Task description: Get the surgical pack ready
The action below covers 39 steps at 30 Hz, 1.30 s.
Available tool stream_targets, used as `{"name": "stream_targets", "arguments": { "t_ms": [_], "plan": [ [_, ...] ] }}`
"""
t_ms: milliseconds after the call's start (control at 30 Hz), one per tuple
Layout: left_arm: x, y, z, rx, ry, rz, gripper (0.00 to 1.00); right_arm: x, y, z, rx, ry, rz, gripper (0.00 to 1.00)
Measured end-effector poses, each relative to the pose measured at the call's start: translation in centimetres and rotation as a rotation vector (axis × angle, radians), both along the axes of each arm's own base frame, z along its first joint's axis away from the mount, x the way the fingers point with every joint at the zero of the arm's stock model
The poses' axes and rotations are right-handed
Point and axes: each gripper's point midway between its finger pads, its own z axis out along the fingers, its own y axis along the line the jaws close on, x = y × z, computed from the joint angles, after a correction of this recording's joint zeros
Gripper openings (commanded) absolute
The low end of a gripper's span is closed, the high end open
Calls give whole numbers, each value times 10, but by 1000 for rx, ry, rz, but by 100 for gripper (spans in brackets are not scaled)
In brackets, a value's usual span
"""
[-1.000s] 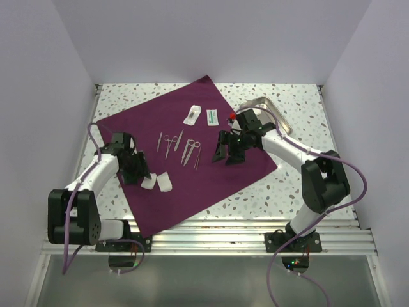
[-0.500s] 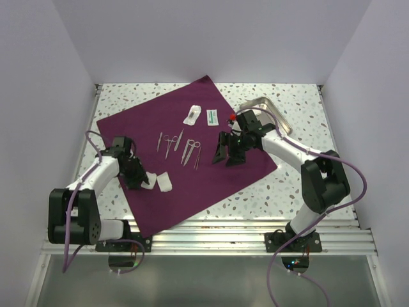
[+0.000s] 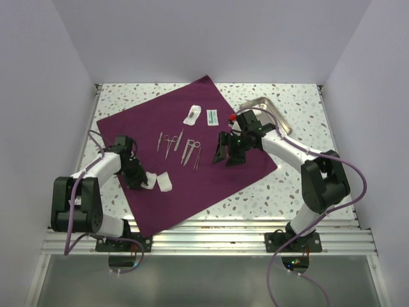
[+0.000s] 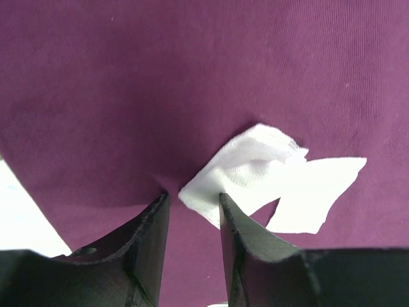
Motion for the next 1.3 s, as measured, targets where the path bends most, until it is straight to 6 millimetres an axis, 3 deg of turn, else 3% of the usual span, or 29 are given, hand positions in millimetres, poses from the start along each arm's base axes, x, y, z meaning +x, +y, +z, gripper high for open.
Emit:
{"name": "stream_targets", "arguments": {
  "t_ms": [500, 833, 933, 1300],
  "plan": [
    [13, 0, -2, -2, -12, -1, 30, 0, 0, -2, -3, 5, 0, 70],
    [15, -2, -2, -10, -23, -10, 7, 0, 0, -2, -3, 5, 0, 70],
    [14, -2, 0, -9, -27, -11, 4, 0, 0, -2, -3, 5, 0, 70],
    [31, -12, 49, -71, -168, 35, 0, 0, 0, -2, -3, 6, 0, 70]
  ]
}}
